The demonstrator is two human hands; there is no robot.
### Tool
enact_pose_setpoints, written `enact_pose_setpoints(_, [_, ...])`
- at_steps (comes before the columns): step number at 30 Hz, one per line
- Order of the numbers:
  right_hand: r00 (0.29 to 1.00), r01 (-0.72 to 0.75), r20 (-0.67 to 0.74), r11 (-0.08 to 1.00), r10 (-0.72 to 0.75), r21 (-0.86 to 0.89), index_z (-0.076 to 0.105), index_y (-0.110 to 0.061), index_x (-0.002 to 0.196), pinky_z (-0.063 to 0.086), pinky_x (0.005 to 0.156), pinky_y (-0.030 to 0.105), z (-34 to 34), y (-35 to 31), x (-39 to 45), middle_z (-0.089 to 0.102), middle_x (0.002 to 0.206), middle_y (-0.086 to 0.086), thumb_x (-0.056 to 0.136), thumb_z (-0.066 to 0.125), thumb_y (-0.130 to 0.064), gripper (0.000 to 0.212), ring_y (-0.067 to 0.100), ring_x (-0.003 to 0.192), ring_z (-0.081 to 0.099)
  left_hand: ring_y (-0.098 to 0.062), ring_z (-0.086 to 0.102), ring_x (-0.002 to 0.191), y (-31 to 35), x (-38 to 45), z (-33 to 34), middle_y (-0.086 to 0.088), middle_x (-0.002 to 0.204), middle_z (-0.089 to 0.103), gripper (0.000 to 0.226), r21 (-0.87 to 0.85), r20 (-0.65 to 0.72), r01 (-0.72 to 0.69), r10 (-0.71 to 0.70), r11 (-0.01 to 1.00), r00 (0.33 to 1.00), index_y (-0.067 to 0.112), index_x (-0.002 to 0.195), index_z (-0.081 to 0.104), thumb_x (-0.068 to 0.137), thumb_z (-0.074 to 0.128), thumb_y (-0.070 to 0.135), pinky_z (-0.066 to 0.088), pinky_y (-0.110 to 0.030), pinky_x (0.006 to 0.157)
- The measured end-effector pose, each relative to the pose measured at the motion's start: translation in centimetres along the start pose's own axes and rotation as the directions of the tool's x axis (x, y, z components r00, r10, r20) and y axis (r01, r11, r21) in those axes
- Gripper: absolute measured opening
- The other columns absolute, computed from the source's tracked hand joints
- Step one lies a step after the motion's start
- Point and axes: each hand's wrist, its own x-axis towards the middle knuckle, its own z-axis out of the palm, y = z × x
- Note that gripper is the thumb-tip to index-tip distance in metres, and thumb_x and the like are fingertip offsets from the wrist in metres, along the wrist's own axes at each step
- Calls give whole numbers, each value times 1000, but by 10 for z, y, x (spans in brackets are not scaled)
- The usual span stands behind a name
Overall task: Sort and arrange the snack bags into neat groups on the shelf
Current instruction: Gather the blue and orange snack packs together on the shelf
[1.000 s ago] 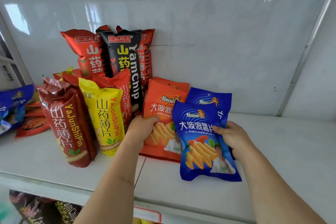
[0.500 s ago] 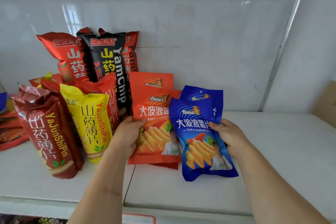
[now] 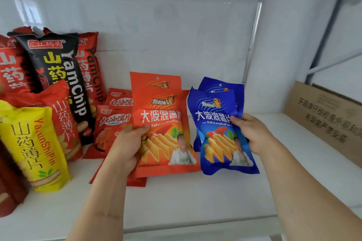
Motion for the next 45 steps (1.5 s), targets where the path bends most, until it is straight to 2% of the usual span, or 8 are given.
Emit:
enact_pose_setpoints(9, [997, -65, -31, 998, 65, 14, 59, -16, 102, 47, 40, 24, -127, 2, 40, 74, 88, 9, 95, 63, -34, 20, 19, 60, 71, -27, 76, 87, -43, -2, 117, -9, 103, 77, 24, 12, -12, 43, -43, 999, 999, 11, 120, 64, 96, 65, 14, 59, -36, 70])
enact_pose_setpoints(17, [995, -90, -44, 992, 87, -93, 59, -13, 98, 44, 35, 25, -204, 2, 88, 71, 88, 16, 97, 60, -24, 11, 22, 42, 60, -32, 75, 92, -58, -8, 177, -12, 103, 78, 24, -68, -88, 61, -67, 996, 994, 12, 117, 67, 94, 66, 16, 59, -51, 88])
enact_pose_setpoints(23, [977, 44, -189, 961, -99, -274, 57, -14, 121, 54, 87, 44, -223, 1, 114, 66, 122, 8, 93, 65, -31, 33, 28, 101, 66, -32, 75, 86, -70, -12, 244, -16, 97, 78, 19, -84, 20, 122, -121, 989, 992, 5, 111, 70, 94, 64, 9, 61, -45, 80])
enact_pose_setpoints(26, [944, 123, -189, 819, -271, -560, 43, -11, 143, 43, 94, 36, -223, -7, 111, 50, 142, 10, 101, 51, -31, 47, 31, 125, 51, -30, 75, 85, -85, -3, 280, -16, 99, 78, 22, -57, 59, 141, -138, 988, 989, 5, 114, 67, 94, 64, 9, 61, -40, 75])
enact_pose_setpoints(31, [894, 257, -35, 575, -446, -776, 65, -13, 103, 47, 66, 34, -221, -16, 102, 67, 94, 6, 103, 40, -28, 30, 22, 78, 57, -29, 72, 94, -112, 11, 324, -10, 107, 74, 17, 109, -43, 63, -59, 992, 997, 11, 109, 60, 96, 63, 21, 59, -46, 88])
enact_pose_setpoints(37, [810, 357, 130, 304, -572, -883, 65, -19, 113, 49, 80, 40, -206, -5, 84, 65, 108, 2, 101, 43, -32, 28, 24, 95, 61, -25, 67, 97, -109, 20, 343, -4, 112, 70, 34, 280, -118, -46, 82, 959, 990, 13, 117, 56, 93, 61, 36, 55, -39, 89])
enact_pose_setpoints(41, [696, 451, 265, 119, -668, -885, 67, -17, 108, 42, 83, 39, -190, 0, 73, 66, 104, 1, 100, 47, -30, 25, 24, 95, 60, -29, 58, 122, -99, 15, 329, -5, 138, 55, 52, 664, -137, -117, 274, 738, 952, 14, 142, 44, 97, 56, 35, 45, -39, 98])
enact_pose_setpoints(45, [587, 558, 404, -11, -702, -830, 70, -14, 105, 44, 85, 43, -161, 9, 68, 68, 102, 4, 95, 56, -25, 21, 30, 93, 62, -32, 60, 115, -97, -10, 300, -6, 129, 62, 35, 954, 71, -222, 570, 201, 818, 14, 128, 61, 99, 51, 31, 46, -42, 92])
